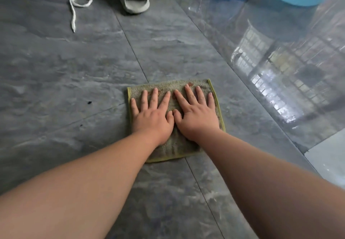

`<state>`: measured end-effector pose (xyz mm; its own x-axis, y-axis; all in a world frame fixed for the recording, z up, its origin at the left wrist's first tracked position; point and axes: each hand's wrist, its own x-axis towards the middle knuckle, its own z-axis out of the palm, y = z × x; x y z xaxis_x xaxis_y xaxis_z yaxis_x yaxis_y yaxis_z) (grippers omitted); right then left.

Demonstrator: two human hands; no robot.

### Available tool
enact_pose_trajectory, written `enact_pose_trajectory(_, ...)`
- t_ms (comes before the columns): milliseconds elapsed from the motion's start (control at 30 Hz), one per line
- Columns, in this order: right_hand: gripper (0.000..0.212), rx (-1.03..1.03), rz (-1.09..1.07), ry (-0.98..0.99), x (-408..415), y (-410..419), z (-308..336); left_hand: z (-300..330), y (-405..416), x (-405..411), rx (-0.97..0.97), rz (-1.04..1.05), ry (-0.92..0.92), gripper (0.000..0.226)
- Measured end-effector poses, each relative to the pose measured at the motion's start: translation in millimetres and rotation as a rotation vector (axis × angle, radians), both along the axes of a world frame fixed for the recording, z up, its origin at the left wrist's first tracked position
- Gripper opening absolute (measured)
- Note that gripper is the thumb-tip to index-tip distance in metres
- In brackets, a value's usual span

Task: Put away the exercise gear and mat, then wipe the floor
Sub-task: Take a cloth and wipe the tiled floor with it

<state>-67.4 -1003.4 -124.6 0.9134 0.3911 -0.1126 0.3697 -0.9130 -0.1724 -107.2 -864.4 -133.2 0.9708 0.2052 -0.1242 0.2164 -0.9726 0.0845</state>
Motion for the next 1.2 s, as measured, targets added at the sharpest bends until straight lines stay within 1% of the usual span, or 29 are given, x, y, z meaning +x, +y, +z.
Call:
enact_pose_trajectory(133, 0.068, 0.017, 0.004, -0.005, 22, 7, -1, -2, 6, 19, -0.009, 0.0, -0.028, 0.061)
enact_pose_trajectory(500, 0.068, 0.026, 0.013, -0.004, 21, 7, -1, -3, 8, 18, -0.021, -0.008, -0.047, 0.062)
enact_pose_trajectory(833, 0.068, 0.039, 0.03, 0.079, 35, 8, 7, 7, 8, 32, -0.014, 0.01, 0.044, 0.064)
enact_pose_trajectory(967, 0.073, 0.009, 0.057, 0.099, 63, 17, 10, 6, 11, 38, -0.029, 0.007, 0.06, 0.066)
enact_pose_trajectory(1067, 0.072, -0.006, 0.061, 0.118, 67, 20, 14, 5, 13, 41, -0.038, 0.008, 0.039, 0.067)
enact_pose_trajectory(1200, 0.068, -0.026, 0.048, 0.167, 77, 24, 17, 8, 20, 70, -0.041, 0.004, 0.068, 0.066)
